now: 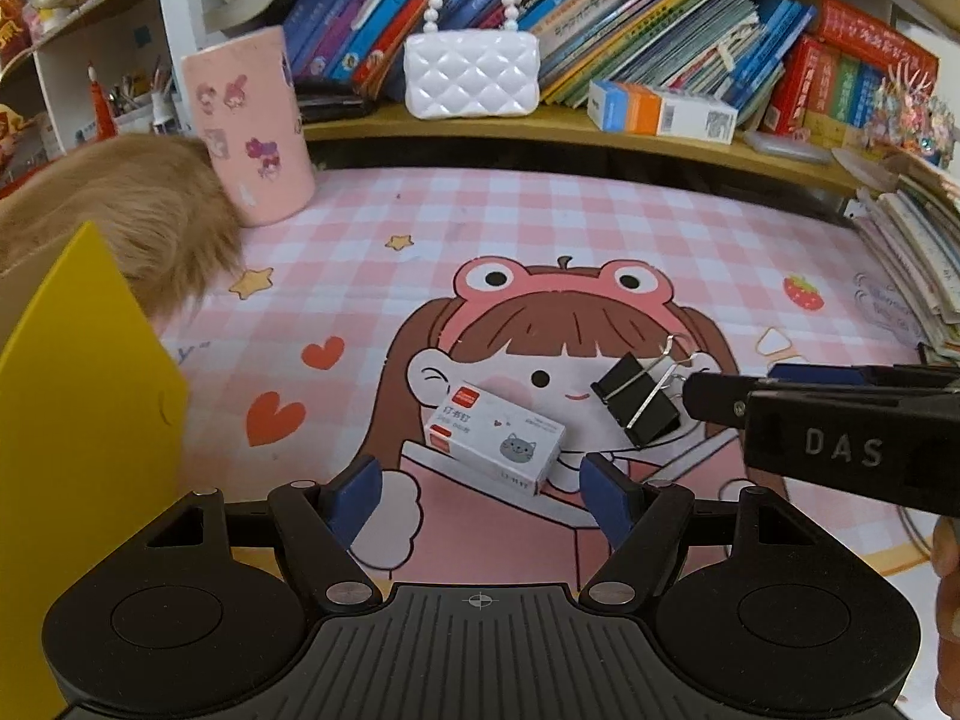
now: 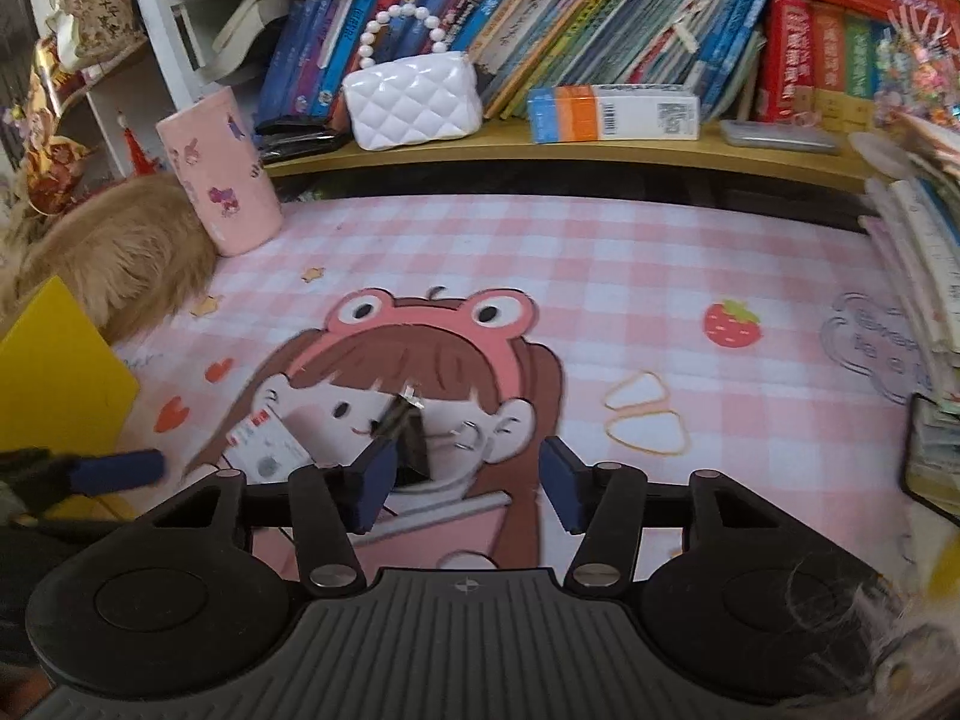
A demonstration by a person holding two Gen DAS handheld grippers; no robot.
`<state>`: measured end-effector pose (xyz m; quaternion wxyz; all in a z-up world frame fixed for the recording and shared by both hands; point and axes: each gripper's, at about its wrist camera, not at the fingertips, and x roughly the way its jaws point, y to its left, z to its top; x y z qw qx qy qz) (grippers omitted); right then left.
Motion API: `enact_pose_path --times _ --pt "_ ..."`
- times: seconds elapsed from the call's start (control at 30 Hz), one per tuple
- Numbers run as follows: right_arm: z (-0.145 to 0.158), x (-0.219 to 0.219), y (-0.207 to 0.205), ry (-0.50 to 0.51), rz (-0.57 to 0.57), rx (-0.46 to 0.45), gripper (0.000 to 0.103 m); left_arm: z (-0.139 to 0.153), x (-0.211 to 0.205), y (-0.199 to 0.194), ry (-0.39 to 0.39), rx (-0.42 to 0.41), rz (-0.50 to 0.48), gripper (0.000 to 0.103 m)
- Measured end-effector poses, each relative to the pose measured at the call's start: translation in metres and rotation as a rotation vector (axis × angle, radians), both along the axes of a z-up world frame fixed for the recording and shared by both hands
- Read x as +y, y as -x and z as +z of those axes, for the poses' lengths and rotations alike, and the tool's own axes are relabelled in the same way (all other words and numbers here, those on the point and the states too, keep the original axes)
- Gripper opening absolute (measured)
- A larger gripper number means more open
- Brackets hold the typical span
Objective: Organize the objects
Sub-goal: 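Grasp the white staple box with the left gripper while the right gripper grasps the black clip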
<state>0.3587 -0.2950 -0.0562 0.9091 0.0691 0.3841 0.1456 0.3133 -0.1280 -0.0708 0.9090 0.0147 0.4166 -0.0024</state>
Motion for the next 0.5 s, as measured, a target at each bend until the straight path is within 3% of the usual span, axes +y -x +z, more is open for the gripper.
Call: enact_pose_path --times 0.17,0.5 --pt "-0.004 0.007 -0.013 -0.04 0.033 0.009 0.031 -0.012 -0.001 -0.013 -0.043 0.008 -0.013 0.074" --pt "-0.011 0.01 -0.038 -0.109 0.025 0.062 0.028 -0.019 -0.003 -0.029 -0.03 0.003 -0.04 0.072"
